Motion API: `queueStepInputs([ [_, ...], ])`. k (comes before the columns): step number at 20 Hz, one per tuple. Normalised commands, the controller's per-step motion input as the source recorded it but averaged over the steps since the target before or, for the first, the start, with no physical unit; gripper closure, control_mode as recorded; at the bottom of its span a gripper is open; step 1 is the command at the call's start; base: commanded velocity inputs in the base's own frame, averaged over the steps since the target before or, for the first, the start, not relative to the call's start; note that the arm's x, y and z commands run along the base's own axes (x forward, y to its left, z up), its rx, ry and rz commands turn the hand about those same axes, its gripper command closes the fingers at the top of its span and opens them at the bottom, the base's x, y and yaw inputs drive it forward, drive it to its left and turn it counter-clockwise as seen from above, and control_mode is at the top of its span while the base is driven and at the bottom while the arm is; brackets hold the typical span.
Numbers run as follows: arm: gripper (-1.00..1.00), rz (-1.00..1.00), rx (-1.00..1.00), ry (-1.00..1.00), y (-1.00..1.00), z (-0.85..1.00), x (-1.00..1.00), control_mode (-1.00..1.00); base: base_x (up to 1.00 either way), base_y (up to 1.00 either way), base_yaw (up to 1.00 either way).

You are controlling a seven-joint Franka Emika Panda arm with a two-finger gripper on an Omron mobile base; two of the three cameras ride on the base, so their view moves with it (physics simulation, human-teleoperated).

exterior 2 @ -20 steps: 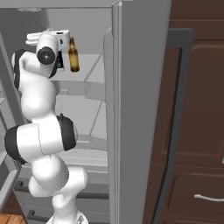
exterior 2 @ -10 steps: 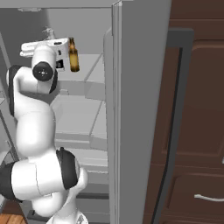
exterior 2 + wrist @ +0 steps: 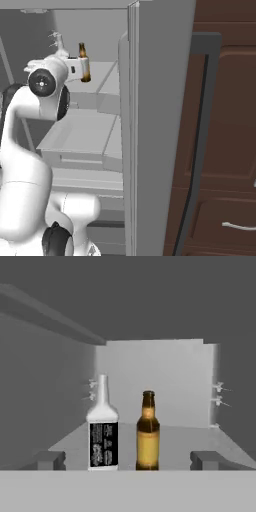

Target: Place the beer and liquor on the top shelf of the fridge to keep them out of children's reach, and place the mushroom on lower shelves for easy access.

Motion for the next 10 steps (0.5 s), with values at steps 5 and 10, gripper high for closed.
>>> queueStepInputs([
  [5, -1.0, 0.0, -0.22, 0.48, -0.25, 0.06, -0.94, -1.0, 0.0, 0.0, 0.0],
  [10, -1.0, 0.0, -0.22, 0.36, -0.09, -0.5, -0.98, -1.0, 0.0, 0.0, 0.0],
])
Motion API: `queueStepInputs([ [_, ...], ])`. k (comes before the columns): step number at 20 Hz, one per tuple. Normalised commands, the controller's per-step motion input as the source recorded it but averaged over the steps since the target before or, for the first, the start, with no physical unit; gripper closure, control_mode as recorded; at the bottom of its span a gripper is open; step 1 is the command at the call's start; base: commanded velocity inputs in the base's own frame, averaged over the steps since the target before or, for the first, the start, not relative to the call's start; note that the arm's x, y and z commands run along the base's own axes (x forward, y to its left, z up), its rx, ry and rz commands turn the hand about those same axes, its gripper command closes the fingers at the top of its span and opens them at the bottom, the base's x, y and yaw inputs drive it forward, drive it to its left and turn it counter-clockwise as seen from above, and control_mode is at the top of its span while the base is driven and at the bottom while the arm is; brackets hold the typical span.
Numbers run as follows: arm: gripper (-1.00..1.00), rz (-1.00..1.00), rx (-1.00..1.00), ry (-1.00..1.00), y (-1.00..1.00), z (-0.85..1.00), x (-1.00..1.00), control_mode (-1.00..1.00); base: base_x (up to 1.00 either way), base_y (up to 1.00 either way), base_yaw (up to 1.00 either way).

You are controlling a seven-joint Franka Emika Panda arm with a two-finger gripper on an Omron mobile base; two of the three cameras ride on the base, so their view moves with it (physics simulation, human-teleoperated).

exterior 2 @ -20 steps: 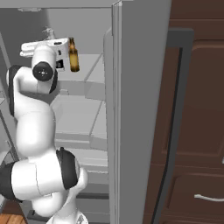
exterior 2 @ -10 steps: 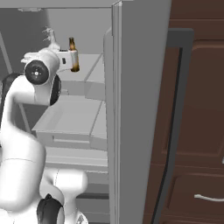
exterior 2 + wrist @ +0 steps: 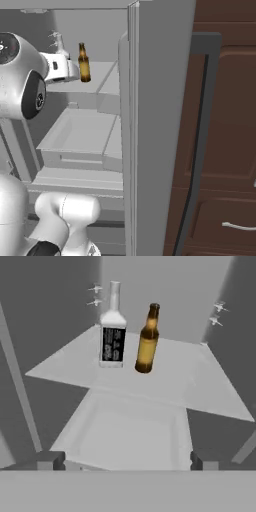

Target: Place the beer and liquor on the top shelf of the fridge to keep them out of children's reach, and place the mushroom on lower shelves for easy access.

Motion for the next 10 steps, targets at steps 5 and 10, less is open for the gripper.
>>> queueStepInputs([
  [5, -1.0, 0.0, -0.12, 0.14, 0.0, -0.87, -0.64, -1.0, 0.0, 0.0, 0.0],
  [10, -1.0, 0.0, -0.01, 0.01, -0.16, -0.63, -0.35, -1.0, 0.0, 0.0, 0.0],
])
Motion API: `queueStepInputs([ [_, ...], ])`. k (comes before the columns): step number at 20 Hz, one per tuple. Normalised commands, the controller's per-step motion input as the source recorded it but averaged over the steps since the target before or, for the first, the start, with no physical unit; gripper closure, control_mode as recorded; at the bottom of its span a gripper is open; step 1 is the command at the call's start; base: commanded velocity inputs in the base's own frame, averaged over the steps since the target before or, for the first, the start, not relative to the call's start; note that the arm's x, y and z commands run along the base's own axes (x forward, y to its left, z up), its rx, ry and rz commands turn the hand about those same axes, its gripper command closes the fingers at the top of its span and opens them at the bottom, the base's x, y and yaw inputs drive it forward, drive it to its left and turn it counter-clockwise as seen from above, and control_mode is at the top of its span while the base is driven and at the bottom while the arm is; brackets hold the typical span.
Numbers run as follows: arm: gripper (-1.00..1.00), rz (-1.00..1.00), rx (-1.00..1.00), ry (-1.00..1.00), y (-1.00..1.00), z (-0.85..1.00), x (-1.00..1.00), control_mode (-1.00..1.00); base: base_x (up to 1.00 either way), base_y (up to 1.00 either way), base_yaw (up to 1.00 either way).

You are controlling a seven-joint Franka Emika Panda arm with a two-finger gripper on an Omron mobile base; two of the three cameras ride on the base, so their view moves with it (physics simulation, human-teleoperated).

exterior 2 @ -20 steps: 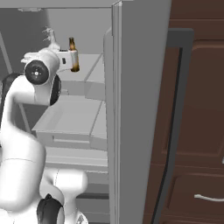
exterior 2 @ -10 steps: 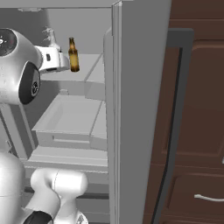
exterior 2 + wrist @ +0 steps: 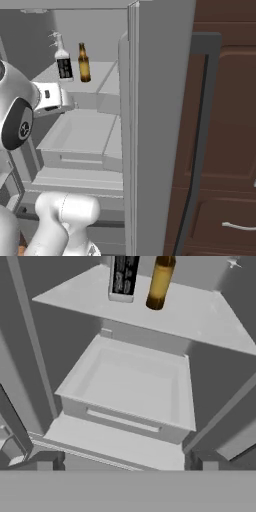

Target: Place the beer and liquor on the top shelf of the fridge to keep them out of children's reach, and place the mushroom on lower shelves for easy access.

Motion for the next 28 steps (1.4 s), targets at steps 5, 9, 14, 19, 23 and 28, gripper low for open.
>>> queueStepInputs([
  [5, -1.0, 0.0, 0.0, 0.0, -0.23, -0.23, -0.31, -1.0, 0.0, 0.0, 0.0],
  [9, -1.0, 0.0, 0.0, -0.01, -0.16, -0.18, -0.39, -1.0, 0.0, 0.0, 0.0],
  [14, -1.0, -0.05, 0.0, 0.0, -0.04, 0.0, -0.26, -1.0, 0.0, 0.0, 0.0],
  [19, -1.0, -0.04, 0.0, 0.0, 0.0, 0.0, -0.21, -1.0, 0.0, 0.0, 0.0],
  [23, -1.0, 0.0, 0.0, 0.0, 0.0, 0.0, -0.08, 1.0, -0.41, 0.0, 0.0],
  [28, -1.0, 0.0, 0.0, 0.0, 0.0, 0.0, 0.0, 1.0, -0.87, 0.0, 0.0],
])
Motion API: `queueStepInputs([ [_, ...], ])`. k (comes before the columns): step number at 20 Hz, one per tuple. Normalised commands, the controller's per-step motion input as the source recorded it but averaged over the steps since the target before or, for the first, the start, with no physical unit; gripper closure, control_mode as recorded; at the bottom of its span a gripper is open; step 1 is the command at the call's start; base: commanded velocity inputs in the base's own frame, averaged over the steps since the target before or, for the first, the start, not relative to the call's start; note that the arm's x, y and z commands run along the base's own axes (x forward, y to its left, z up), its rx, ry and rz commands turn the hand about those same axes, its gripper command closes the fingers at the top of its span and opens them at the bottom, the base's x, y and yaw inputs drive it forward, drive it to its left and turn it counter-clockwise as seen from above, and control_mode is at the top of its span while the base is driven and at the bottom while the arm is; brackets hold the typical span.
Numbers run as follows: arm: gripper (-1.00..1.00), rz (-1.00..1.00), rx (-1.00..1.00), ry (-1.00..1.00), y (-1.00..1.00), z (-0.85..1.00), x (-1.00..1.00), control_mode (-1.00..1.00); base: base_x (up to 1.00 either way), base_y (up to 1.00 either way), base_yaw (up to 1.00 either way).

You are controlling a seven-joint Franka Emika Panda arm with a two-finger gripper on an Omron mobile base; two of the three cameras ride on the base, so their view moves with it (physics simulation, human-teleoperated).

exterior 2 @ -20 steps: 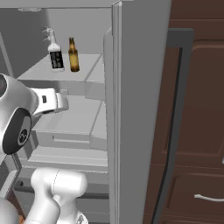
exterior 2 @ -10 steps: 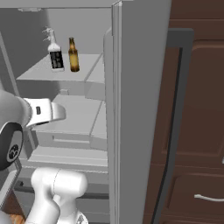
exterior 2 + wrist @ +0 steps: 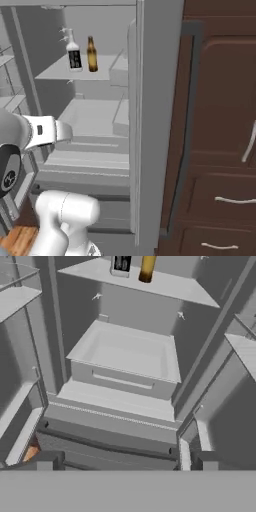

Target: Place the beer and liquor on the top shelf of the fridge to keep them out of children's reach, and place the mushroom on lower shelves for easy access.

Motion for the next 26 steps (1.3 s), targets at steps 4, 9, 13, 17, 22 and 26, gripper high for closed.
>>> queueStepInputs([
  [4, -1.0, 0.0, 0.0, 0.0, 0.0, 0.0, 0.0, 1.0, -1.0, 0.0, 0.0],
  [9, -1.0, 0.0, 0.0, 0.0, 0.0, 0.0, 0.0, 1.0, -0.89, 0.13, 0.0],
  [13, -1.0, 0.0, 0.0, 0.0, 0.0, 0.0, 0.0, 1.0, -0.31, 0.79, 0.0],
  [17, -1.0, 0.0, 0.0, 0.0, 0.0, 0.0, 0.0, 1.0, -0.01, 1.0, 0.0],
  [22, -1.0, 0.0, 0.0, 0.0, 0.0, 0.0, 0.0, 1.0, 0.0, 1.0, 0.0],
  [26, -1.0, 0.0, 0.0, 0.0, 0.0, 0.0, 0.0, 1.0, 0.04, 0.97, -0.06],
])
